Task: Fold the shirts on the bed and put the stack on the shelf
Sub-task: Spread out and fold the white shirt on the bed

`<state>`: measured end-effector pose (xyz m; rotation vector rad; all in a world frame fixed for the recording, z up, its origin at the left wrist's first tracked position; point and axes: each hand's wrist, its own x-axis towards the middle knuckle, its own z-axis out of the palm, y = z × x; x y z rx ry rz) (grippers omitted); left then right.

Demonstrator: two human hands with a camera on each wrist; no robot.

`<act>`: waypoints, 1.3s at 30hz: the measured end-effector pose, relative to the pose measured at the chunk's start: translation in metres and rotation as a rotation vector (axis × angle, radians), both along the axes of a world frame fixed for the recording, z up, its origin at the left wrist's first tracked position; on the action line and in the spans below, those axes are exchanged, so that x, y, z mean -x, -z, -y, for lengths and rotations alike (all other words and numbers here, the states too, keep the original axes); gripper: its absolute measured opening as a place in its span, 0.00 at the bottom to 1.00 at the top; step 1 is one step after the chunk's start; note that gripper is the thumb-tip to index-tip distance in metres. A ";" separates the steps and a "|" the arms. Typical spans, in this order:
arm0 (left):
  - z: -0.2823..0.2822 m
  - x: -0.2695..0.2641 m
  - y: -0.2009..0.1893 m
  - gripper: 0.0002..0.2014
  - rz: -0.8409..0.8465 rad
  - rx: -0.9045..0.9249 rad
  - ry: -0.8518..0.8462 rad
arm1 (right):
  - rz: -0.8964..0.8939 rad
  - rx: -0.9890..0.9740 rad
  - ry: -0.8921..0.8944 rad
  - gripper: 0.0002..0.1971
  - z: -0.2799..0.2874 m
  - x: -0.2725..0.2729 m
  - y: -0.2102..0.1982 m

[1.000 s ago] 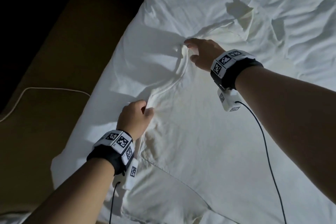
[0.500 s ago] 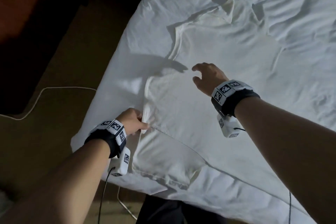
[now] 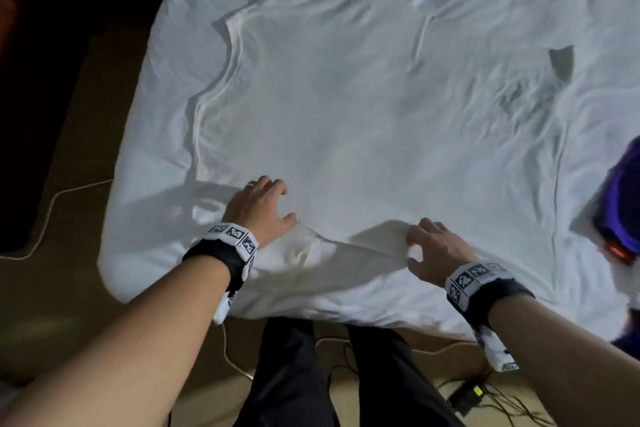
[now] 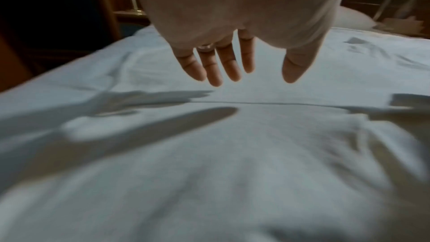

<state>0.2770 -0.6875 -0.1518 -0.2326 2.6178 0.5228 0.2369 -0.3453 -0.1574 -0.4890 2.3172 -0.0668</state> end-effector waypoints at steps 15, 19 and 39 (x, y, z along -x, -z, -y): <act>-0.091 -0.005 0.014 0.14 0.137 0.300 0.525 | -0.148 -0.253 0.090 0.13 -0.171 -0.021 -0.010; -0.090 0.004 -0.001 0.14 0.212 0.331 0.514 | -0.044 -0.202 0.136 0.10 -0.181 -0.012 -0.015; -0.050 0.182 -0.019 0.13 -0.022 0.060 -0.131 | -0.138 -0.135 0.328 0.10 -0.179 0.173 -0.021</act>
